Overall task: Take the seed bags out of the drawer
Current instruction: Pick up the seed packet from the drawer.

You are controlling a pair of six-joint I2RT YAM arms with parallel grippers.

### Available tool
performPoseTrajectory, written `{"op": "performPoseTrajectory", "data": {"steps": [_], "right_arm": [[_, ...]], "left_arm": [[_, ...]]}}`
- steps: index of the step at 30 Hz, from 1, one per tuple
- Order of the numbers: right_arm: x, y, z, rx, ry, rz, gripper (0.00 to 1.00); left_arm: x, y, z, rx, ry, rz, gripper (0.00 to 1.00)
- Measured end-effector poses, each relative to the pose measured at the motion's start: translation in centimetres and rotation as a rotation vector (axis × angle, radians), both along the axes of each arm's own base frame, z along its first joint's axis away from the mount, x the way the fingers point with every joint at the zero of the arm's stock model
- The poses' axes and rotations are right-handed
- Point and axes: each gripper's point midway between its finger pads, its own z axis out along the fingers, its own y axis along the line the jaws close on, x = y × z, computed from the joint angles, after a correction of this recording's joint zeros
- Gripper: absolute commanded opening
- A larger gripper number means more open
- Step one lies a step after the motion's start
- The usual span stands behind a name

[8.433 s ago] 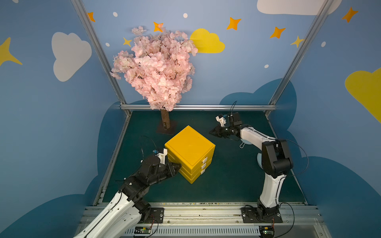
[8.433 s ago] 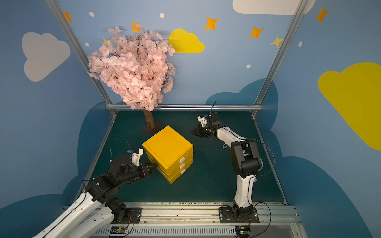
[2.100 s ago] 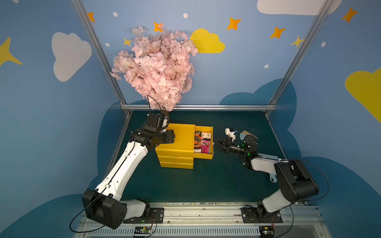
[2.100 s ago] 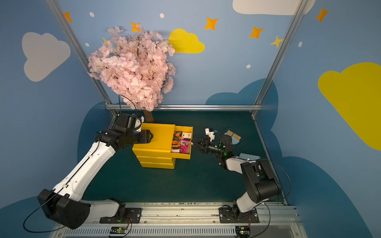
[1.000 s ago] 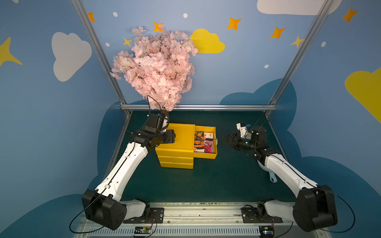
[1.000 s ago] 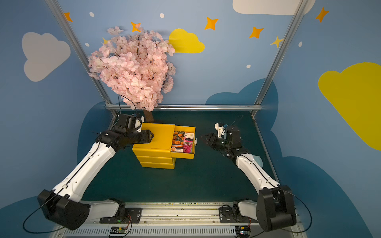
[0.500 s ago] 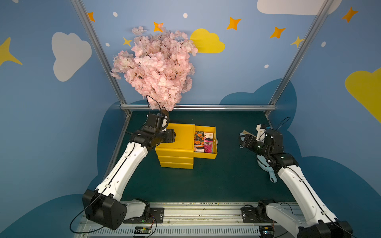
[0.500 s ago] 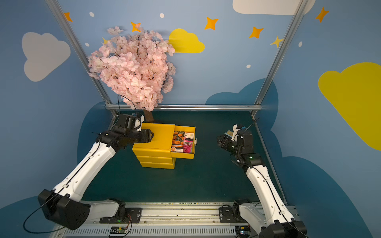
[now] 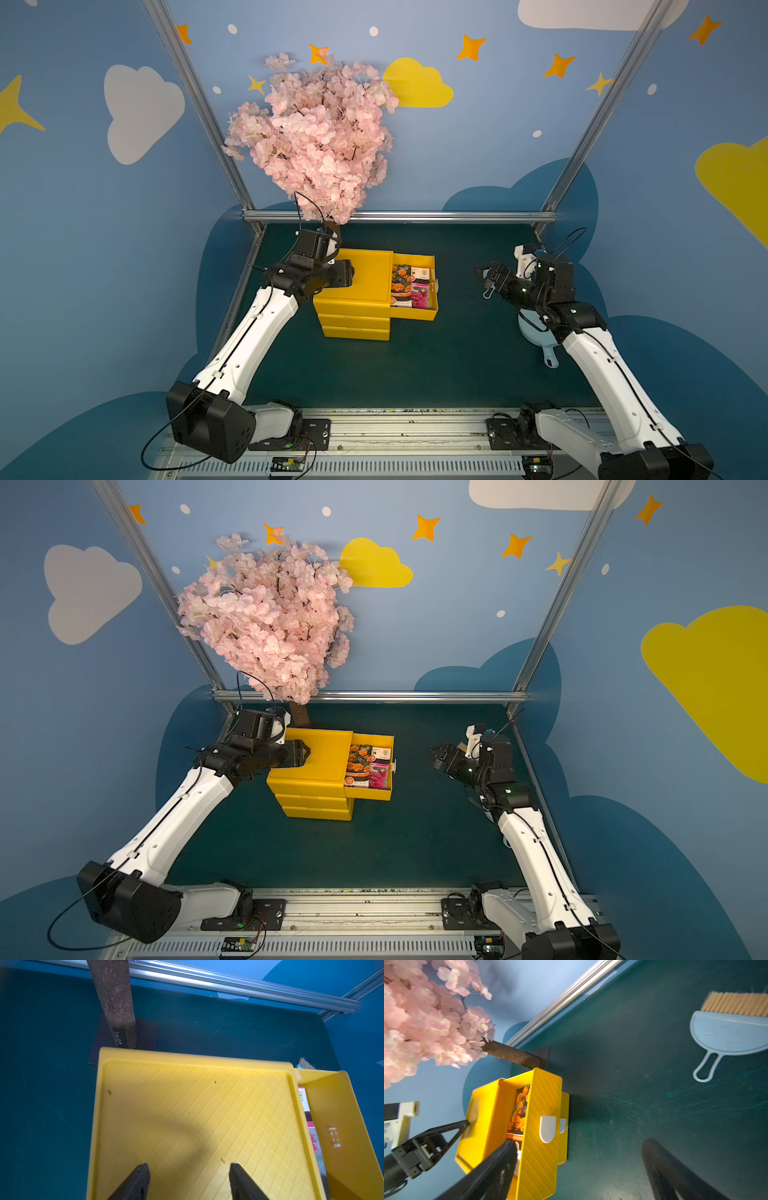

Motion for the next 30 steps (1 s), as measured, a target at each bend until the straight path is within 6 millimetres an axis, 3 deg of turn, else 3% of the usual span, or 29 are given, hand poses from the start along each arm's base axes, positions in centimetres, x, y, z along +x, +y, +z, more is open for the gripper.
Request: {"op": "performPoseTrajectory", "data": {"steps": [9, 14, 21, 27, 30], "right_arm": [[1.2, 4.0, 2.3, 0.183, 0.065, 0.116, 0.98], [0.7, 6.2, 4.2, 0.227, 0.072, 0.159, 0.83], [1.2, 11.0, 8.2, 0.21, 0.05, 0.317, 0.8], [0.4, 15.4, 6.5, 0.14, 0.099, 0.43, 0.61], [0.3, 17.4, 4.7, 0.055, 0.139, 0.455, 0.58]], "left_arm": [[0.3, -0.1, 0.0, -0.016, -0.006, -0.002, 0.67], [0.5, -0.3, 0.0, -0.031, -0.017, -0.007, 0.67], [0.9, -0.6, 0.1, -0.058, -0.031, -0.018, 0.67], [1.0, -0.8, 0.1, -0.079, -0.038, -0.029, 0.67], [1.1, -0.9, 0.2, -0.088, -0.043, -0.035, 0.67]]}}
